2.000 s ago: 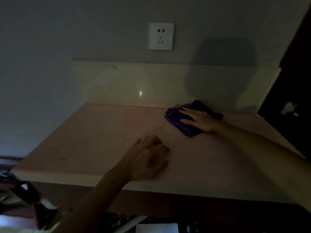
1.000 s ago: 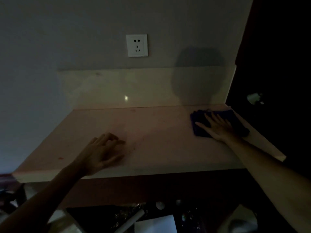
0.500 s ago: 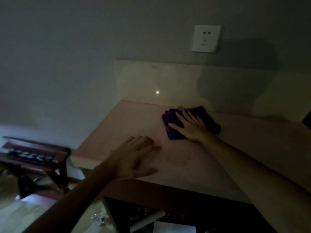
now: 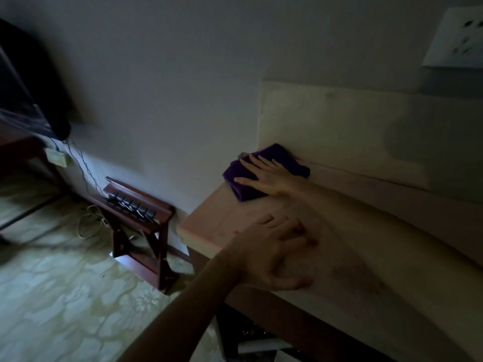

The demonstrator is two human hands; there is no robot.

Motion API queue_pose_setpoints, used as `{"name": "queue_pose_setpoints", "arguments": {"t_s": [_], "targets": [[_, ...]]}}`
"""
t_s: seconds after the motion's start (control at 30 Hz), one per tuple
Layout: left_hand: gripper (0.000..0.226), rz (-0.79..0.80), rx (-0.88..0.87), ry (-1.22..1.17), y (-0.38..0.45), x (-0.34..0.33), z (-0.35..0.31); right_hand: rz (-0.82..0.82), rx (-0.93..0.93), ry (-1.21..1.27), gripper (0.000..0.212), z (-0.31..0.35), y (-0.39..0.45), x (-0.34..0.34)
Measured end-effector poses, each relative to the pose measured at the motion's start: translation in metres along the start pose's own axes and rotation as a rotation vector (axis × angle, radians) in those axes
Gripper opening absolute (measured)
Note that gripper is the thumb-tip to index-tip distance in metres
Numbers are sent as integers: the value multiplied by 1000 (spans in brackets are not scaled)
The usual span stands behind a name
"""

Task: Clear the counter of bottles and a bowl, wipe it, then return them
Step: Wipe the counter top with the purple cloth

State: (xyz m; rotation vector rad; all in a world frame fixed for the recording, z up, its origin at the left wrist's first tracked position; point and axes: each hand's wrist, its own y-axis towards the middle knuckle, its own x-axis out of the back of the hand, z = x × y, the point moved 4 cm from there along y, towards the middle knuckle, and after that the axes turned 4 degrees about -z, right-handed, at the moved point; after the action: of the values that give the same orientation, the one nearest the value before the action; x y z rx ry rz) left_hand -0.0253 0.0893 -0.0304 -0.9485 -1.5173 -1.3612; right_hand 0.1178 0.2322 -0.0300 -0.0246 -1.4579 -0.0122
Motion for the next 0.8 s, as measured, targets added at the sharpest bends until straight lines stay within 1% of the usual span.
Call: {"name": "queue_pose_setpoints", "arguments": {"t_s": [0.1,0.2,0.37,0.5,0.67,0.7,0.8], "targets": [[72,-14,20,76,-1,-1,1,-2,48,2,84,-2,-14,0],[68,-45,35,140,-4,-1,-3,-5,45,28,84,-14,-42,-1],[65,-83,15,155,-7,-6,-25,-22,-22,46,83,-69,-119,3],[68,-77,-54,152,8,-7,-53,-51,-190,51,88,-127,-201,9],[73,-47,-106,182,36,-12,-83,-81,-440,55,102,-189,-325,19],[73,-54,-108,175,39,-13,-86,-81,-488,48,100,-199,-350,21],[73,-87,-113,150,40,-14,-90,-55,-644,19,79,-225,-424,21]]}}
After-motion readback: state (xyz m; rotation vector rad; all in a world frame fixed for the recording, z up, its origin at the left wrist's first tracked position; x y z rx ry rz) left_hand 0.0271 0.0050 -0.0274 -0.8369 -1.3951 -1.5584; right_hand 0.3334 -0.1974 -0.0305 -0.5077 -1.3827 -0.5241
